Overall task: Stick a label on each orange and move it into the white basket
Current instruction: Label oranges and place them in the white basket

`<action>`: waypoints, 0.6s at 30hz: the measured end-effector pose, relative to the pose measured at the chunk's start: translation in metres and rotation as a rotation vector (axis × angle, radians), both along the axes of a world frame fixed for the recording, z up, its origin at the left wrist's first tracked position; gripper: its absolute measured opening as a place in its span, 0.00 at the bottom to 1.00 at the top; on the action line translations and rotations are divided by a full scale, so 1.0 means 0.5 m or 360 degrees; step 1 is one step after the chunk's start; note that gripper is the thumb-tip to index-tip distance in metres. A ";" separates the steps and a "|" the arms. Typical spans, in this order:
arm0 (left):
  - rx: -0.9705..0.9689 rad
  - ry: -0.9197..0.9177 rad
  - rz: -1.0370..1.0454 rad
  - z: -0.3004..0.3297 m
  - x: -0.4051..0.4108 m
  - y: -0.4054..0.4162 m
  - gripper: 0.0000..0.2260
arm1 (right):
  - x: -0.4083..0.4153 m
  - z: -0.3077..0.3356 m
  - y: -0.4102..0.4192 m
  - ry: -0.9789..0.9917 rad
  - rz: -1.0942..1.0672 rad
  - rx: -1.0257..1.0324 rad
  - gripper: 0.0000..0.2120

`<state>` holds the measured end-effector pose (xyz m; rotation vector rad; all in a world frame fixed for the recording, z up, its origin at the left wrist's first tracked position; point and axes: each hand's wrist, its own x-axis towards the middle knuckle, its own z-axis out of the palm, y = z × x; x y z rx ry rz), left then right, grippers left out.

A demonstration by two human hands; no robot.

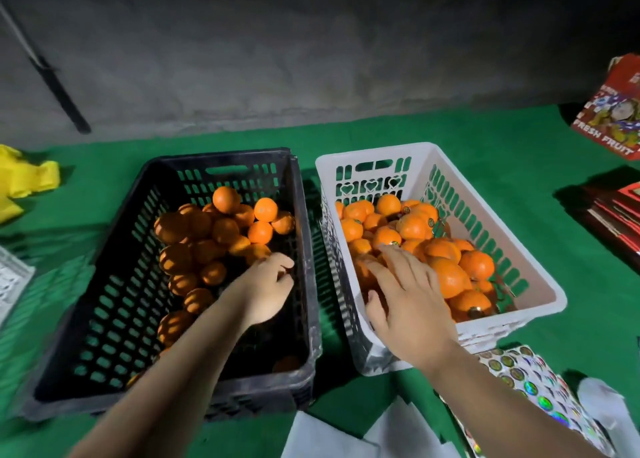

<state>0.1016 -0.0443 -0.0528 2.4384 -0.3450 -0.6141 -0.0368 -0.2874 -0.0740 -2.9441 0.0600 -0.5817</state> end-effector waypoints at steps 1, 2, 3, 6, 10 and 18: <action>0.0169 -0.0048 -0.0029 -0.014 0.046 -0.020 0.20 | 0.001 -0.001 -0.003 -0.0004 -0.0044 0.0029 0.21; 0.0347 -0.0073 -0.0062 -0.033 0.086 -0.036 0.23 | 0.002 0.000 -0.005 -0.0009 -0.0109 0.0064 0.22; 0.0528 -0.0092 -0.0096 -0.055 0.122 -0.047 0.25 | 0.004 0.001 -0.007 -0.0016 -0.0175 0.0101 0.22; 0.1007 -0.0178 -0.0253 -0.119 0.184 -0.057 0.30 | 0.004 -0.001 -0.007 -0.0001 -0.0240 0.0124 0.24; 0.1297 -0.0256 -0.0195 -0.209 0.192 -0.064 0.35 | 0.004 -0.001 -0.007 0.0013 -0.0233 0.0157 0.28; 0.1255 -0.0550 -0.0147 -0.241 0.199 -0.040 0.36 | 0.006 -0.002 -0.007 -0.0032 -0.0252 0.0205 0.28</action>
